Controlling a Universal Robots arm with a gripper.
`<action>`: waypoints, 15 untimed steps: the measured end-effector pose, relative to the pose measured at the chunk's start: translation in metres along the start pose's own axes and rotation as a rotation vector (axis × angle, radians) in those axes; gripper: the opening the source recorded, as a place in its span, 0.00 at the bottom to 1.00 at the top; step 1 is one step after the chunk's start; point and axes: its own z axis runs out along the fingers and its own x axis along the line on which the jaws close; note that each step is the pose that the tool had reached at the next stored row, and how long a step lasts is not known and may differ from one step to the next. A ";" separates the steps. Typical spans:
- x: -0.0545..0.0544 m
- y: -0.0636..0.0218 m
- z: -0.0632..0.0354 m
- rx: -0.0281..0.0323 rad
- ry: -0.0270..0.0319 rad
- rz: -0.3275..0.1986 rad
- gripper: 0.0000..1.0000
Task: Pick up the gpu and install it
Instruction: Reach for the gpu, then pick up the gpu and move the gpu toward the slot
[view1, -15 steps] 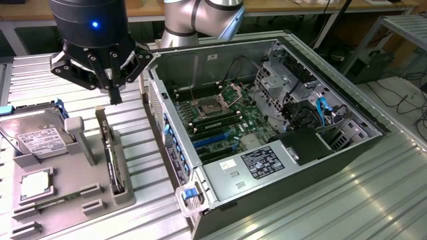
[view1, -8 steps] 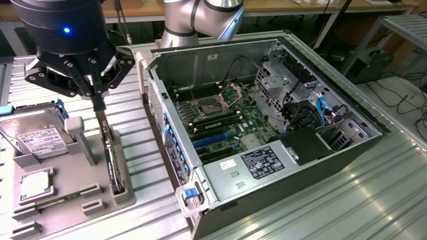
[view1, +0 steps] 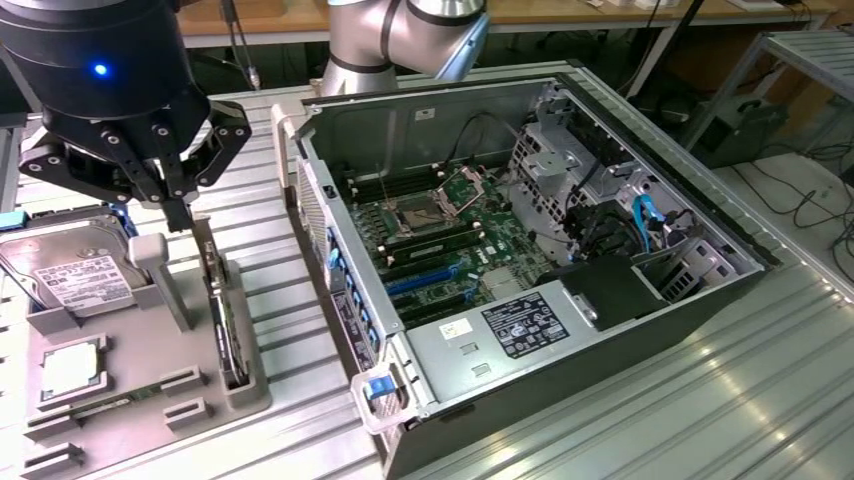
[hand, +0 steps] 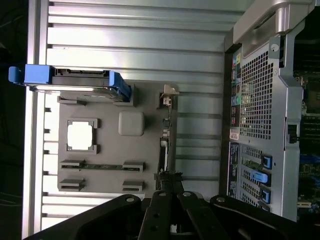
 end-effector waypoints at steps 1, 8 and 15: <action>0.000 0.0000 0.0000 0.0000 0.0000 0.000 0.11; 0.000 0.0000 0.0000 0.0000 0.0000 0.000 0.11; 0.000 0.0000 0.0000 0.0000 0.0000 0.000 0.30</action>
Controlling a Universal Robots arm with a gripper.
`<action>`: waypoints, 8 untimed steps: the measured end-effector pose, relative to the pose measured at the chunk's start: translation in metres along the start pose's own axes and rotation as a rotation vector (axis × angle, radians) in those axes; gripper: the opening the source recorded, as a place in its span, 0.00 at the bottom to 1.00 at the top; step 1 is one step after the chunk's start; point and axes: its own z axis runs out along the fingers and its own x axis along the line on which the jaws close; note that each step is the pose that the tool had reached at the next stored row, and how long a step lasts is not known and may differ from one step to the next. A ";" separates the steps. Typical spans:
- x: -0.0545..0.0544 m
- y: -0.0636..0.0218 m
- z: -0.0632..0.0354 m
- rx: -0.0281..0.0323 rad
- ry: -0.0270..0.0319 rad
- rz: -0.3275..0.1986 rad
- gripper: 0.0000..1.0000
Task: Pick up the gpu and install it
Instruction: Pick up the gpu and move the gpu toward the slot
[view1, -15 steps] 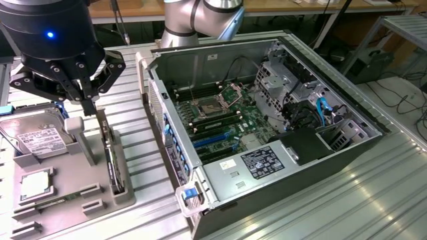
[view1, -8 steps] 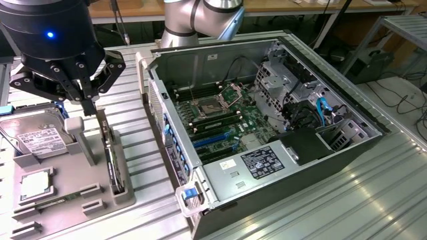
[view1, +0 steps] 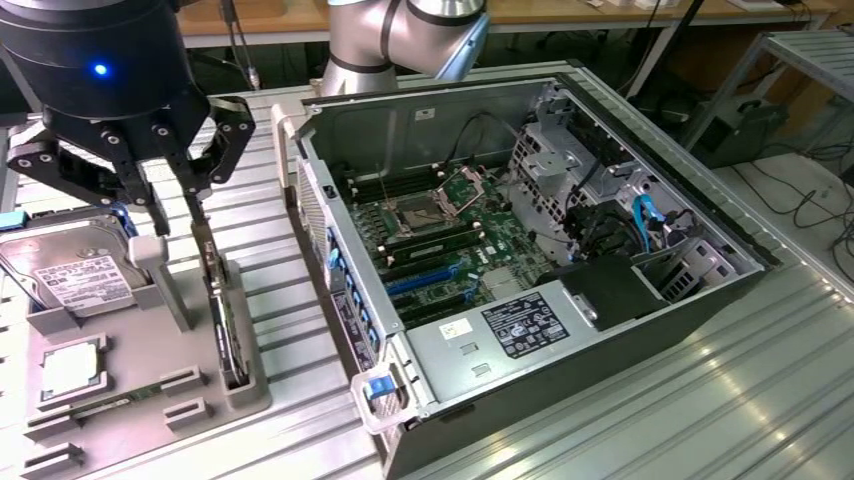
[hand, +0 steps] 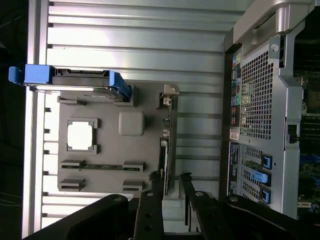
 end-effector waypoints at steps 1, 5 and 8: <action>0.000 0.0000 0.0000 0.0000 0.0000 0.000 0.36; 0.000 0.0016 0.0024 0.0178 0.0010 0.000 0.66; 0.000 0.0055 0.0135 0.0624 0.0043 -0.001 0.66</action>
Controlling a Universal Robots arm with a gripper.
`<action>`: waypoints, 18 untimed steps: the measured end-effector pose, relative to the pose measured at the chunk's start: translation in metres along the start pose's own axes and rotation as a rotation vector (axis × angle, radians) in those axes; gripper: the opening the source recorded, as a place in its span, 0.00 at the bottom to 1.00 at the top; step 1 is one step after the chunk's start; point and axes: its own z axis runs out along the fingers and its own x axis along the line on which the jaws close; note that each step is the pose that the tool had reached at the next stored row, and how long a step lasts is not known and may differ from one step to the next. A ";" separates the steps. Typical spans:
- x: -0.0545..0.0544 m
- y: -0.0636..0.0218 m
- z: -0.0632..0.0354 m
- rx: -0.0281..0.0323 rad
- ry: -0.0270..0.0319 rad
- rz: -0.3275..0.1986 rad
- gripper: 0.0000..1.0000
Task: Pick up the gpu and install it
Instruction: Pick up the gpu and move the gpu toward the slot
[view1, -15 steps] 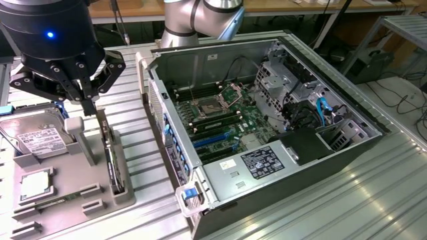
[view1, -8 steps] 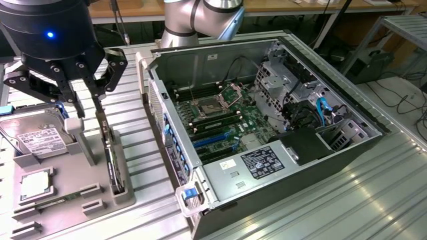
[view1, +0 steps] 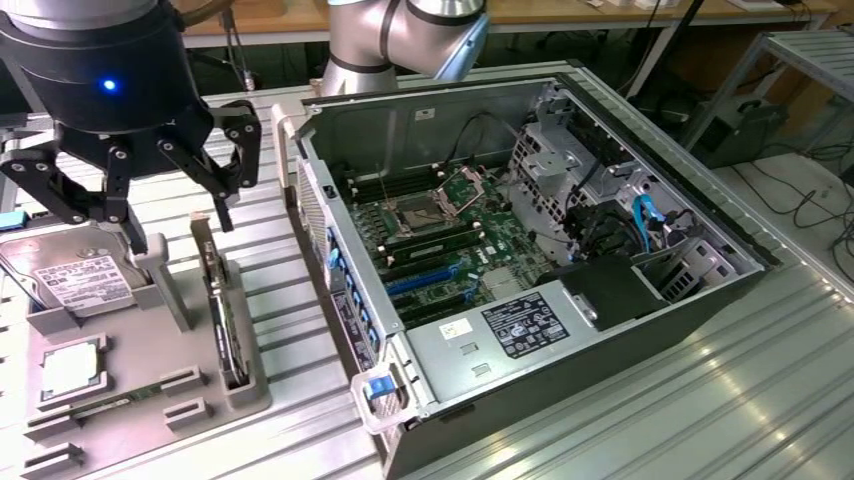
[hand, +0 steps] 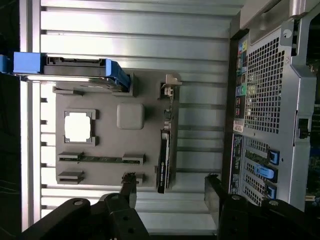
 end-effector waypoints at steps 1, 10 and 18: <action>0.000 0.0000 0.0030 0.0001 0.0004 0.000 0.66; 0.000 0.0000 0.0218 0.0008 0.0006 0.000 0.66; -0.001 0.0006 0.0326 0.0128 0.0010 0.029 0.66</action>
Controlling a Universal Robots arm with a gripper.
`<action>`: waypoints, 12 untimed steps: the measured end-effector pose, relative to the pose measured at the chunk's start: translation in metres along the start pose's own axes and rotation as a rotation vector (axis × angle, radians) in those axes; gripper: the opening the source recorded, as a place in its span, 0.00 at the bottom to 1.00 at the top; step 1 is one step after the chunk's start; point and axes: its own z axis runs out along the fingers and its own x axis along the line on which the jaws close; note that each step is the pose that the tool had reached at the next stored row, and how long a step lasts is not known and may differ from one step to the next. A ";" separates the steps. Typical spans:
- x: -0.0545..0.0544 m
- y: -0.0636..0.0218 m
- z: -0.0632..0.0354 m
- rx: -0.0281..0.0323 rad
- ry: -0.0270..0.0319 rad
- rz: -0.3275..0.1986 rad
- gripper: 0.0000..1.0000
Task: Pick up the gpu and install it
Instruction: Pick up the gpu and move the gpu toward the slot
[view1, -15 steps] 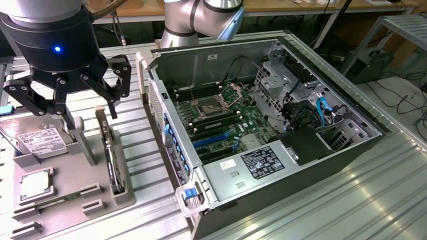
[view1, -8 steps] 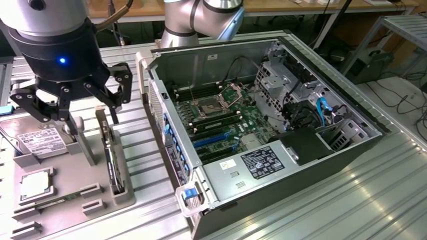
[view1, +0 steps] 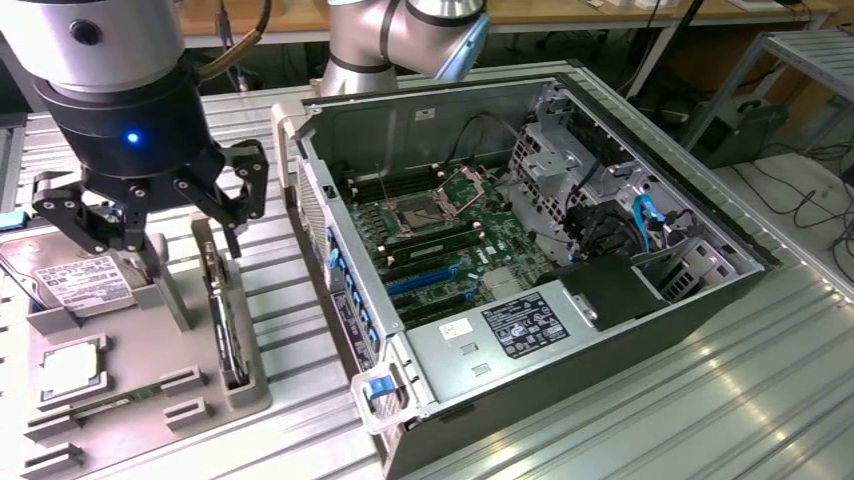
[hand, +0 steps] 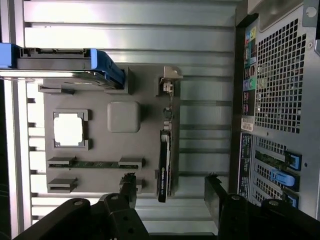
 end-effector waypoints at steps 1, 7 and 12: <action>0.000 0.0001 0.0011 0.0008 0.0001 0.003 0.66; 0.000 0.0002 0.0084 0.0009 0.0003 0.003 0.66; 0.000 0.0003 0.0151 0.0009 0.0009 0.003 0.66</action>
